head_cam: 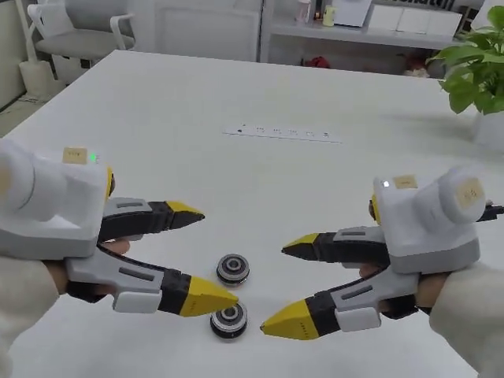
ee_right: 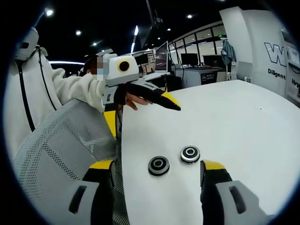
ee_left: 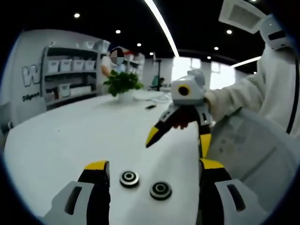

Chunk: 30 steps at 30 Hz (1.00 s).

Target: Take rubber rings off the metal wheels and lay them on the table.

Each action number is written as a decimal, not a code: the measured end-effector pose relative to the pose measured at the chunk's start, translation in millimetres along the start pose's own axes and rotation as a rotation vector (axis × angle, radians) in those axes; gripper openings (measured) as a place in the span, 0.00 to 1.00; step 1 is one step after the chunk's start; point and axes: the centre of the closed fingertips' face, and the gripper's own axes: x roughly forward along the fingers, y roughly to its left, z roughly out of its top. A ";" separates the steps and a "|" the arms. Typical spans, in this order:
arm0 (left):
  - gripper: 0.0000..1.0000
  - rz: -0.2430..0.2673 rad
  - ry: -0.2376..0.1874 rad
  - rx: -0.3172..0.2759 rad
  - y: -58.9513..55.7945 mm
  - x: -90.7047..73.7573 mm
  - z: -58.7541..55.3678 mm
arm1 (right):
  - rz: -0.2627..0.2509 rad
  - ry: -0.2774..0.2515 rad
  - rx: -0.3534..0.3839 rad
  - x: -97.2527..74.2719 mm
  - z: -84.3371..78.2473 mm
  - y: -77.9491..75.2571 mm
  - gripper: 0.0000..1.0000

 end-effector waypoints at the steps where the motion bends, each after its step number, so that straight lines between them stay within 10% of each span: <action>1: 0.79 0.001 0.002 0.011 -0.6 0.6 -0.6 | 0.006 0.000 -0.002 0.4 -0.9 0.4 0.70; 16: 0.67 -0.018 0.048 0.043 -4.6 9.8 -14.0 | 0.019 -0.005 -0.033 9.2 -5.8 0.0 0.51; 30: 0.49 -0.082 0.088 0.035 -16.6 24.8 -43.3 | 0.040 0.099 -0.045 32.7 -35.9 7.5 0.40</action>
